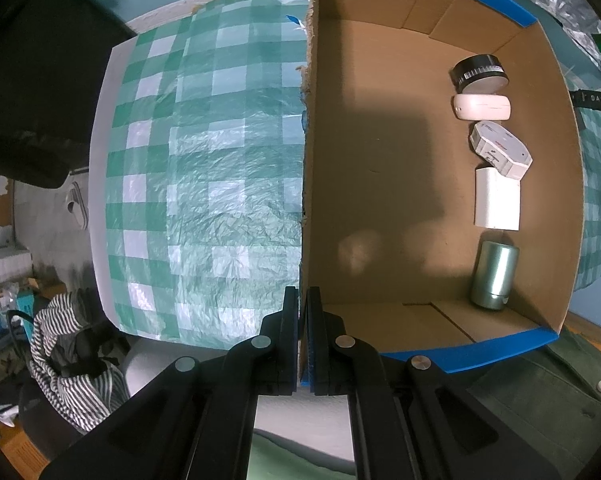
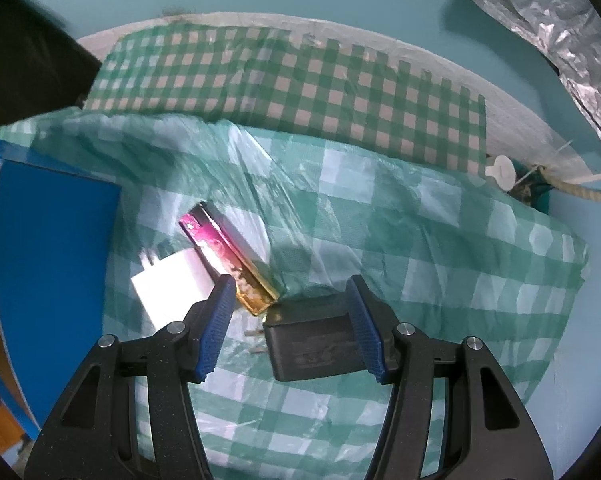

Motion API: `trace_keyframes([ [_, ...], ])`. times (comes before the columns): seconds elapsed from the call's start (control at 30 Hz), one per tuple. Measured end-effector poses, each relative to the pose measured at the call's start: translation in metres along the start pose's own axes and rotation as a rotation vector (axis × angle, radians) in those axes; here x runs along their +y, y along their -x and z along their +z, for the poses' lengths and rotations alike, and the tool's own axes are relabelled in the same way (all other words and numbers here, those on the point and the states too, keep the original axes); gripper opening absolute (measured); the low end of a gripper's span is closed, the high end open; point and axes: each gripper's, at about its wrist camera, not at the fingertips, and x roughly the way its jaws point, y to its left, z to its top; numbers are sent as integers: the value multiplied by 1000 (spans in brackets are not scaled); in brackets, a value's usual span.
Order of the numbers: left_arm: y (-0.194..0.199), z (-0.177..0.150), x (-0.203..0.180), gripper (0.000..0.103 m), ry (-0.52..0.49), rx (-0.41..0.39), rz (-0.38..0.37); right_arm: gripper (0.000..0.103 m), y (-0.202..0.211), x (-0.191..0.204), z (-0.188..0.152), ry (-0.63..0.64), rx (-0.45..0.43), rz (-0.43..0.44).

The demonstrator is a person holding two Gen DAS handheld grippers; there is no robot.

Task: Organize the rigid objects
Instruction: 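Grasp the black plug charger with the right gripper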

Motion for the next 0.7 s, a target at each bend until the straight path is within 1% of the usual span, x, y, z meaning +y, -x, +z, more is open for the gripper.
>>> trace_keyframes([
  [0.13, 0, 0, 0, 4, 0, 1, 0, 58, -4, -7, -4, -26, 23, -9],
  [0.27, 0, 0, 0, 4, 0, 1, 0, 62, -9, -17, -14, -63, 51, 1],
  [0.4, -1, 1, 0, 4, -7, 2, 3, 63, -13, -24, -23, -94, 83, 12],
  [0.57, 0, 1, -2, 4, -17, 2, 7, 64, -15, -36, -39, -179, 111, 71],
  [0.63, 0, 1, -2, 4, -22, 2, 9, 64, -14, -34, -45, -171, 110, 76],
  [0.7, -1, 1, -3, 4, -26, 2, 9, 64, -15, -28, -50, -131, 106, 58],
])
